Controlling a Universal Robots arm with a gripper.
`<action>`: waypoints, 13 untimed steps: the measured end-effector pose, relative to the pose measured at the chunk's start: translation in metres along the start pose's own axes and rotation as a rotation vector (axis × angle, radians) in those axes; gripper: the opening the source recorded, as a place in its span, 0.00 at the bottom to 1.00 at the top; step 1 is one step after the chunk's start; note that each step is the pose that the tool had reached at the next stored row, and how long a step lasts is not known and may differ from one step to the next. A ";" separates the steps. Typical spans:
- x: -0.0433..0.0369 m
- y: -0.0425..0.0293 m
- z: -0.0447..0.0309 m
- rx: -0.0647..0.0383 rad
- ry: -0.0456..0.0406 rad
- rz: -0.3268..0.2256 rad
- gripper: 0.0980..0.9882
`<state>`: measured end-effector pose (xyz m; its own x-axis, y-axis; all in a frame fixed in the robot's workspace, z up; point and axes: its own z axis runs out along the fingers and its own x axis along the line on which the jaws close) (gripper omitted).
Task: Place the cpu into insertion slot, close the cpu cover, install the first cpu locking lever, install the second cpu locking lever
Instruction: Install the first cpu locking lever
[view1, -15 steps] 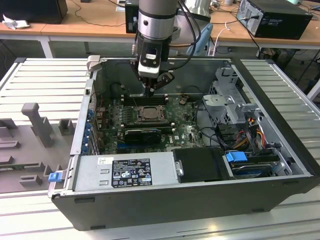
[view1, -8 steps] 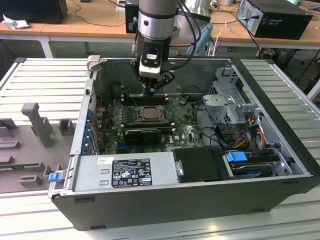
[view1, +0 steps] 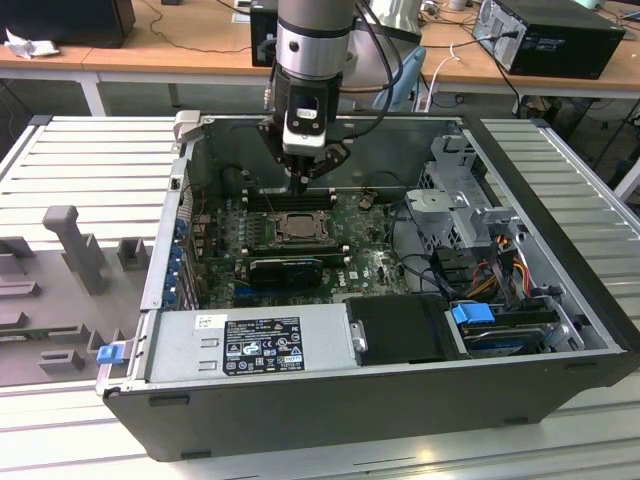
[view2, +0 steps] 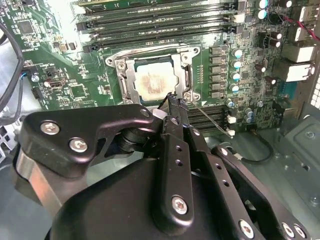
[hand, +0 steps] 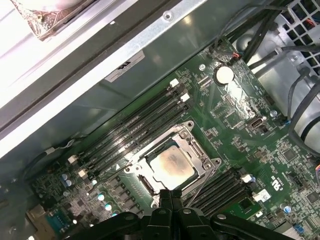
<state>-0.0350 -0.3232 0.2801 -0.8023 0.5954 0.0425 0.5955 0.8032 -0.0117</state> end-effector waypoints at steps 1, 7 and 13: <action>0.0000 0.0000 0.0000 0.000 -0.0001 -0.006 0.01; 0.0001 -0.0001 0.0001 0.003 -0.0010 -0.078 0.01; 0.0010 -0.0007 0.0005 -0.014 -0.0272 -0.128 0.01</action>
<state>-0.0362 -0.3232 0.2796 -0.8724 0.4886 0.0157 0.4887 0.8724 0.0057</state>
